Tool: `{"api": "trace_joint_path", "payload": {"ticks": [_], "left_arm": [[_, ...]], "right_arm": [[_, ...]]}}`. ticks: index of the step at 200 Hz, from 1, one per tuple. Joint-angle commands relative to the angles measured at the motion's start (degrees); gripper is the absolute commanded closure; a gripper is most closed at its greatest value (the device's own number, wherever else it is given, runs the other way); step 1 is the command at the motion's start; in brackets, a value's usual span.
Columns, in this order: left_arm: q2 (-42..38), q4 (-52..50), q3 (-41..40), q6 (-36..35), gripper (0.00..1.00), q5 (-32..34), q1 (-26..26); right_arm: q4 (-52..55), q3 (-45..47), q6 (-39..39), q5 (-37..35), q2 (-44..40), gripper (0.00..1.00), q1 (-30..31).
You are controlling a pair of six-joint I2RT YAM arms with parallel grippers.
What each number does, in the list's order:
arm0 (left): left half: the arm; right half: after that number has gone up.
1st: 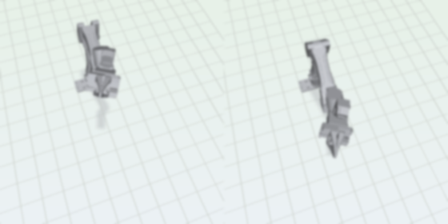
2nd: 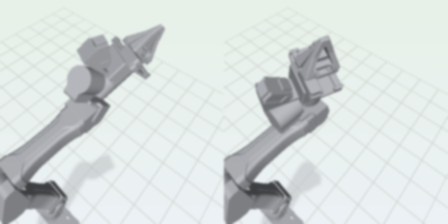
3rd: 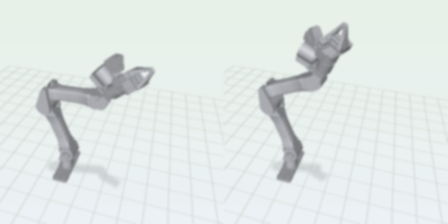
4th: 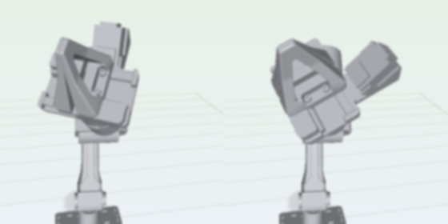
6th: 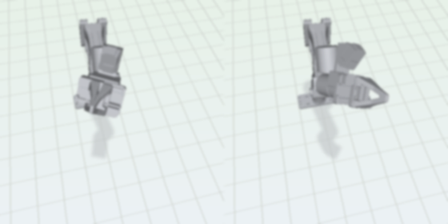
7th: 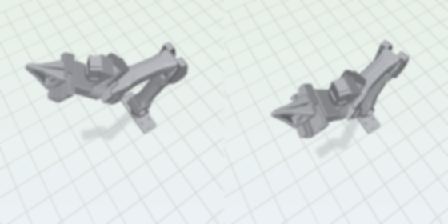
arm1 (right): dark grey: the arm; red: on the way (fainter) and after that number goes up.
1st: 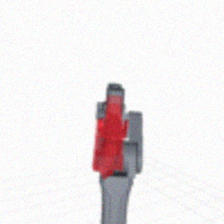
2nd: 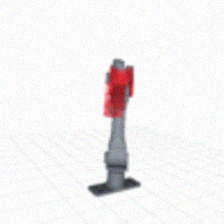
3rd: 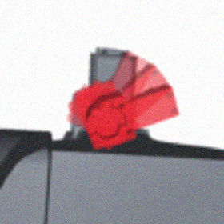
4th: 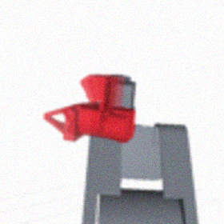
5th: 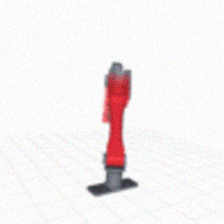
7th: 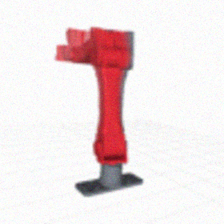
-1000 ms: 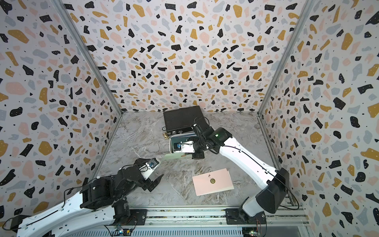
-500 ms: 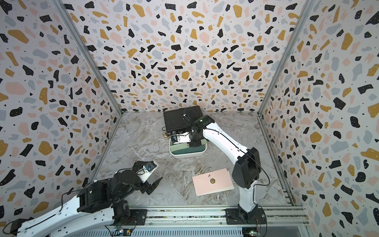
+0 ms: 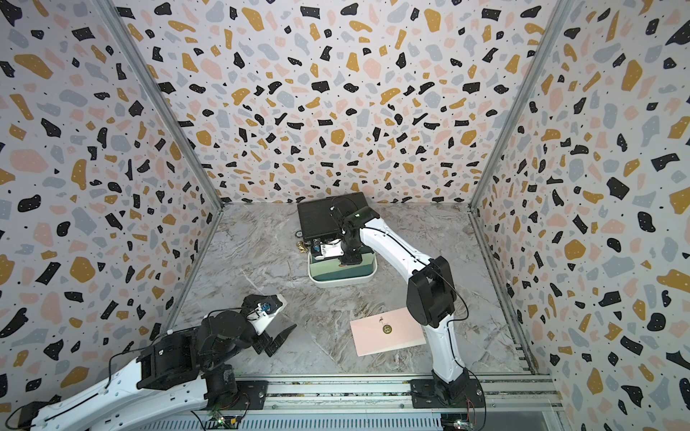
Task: Put the sealed envelopes into the storage box
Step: Place the envelope in the storage box.
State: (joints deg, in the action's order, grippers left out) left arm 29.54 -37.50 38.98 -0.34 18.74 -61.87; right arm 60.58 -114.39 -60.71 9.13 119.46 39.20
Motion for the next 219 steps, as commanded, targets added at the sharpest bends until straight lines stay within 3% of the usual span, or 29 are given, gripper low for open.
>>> {"api": "trace_joint_path", "payload": {"ticks": [1, 62, 90, 109, 170, 199, 219], "left_arm": [[0.19, 1.94, -0.42, 0.34, 0.01, -0.77, 0.43], [0.26, 2.11, -0.66, 0.34, 0.01, -1.42, 0.61], [0.34, 2.04, -0.57, 0.34, 0.01, -1.16, 0.76], [0.01, 2.08, -0.75, 0.34, 0.01, -1.34, 0.78], [0.37, 2.08, -0.75, 0.53, 0.01, -1.13, 0.96], [0.50, 2.03, -0.66, 0.93, 0.01, -0.79, 1.05], [0.23, 1.99, -0.49, 3.37, 0.01, 1.28, 1.13]], "right_arm": [[2.28, -1.90, 0.37, 1.56, 0.54, 1.00, -0.26], [2.46, -2.30, 0.48, 1.56, 2.61, 1.00, -0.26], [1.65, -4.13, 1.94, 0.95, 3.94, 0.75, -0.26], [0.02, -5.43, 2.95, -0.94, 4.81, 0.64, -0.26], [-12.66, -6.45, 5.24, -10.02, 5.18, 0.57, -0.26], [-20.03, -6.34, 13.08, -15.59, 2.72, 0.56, -0.34], [-23.32, -3.36, 23.10, -18.69, -2.38, 0.57, -0.57]]}}
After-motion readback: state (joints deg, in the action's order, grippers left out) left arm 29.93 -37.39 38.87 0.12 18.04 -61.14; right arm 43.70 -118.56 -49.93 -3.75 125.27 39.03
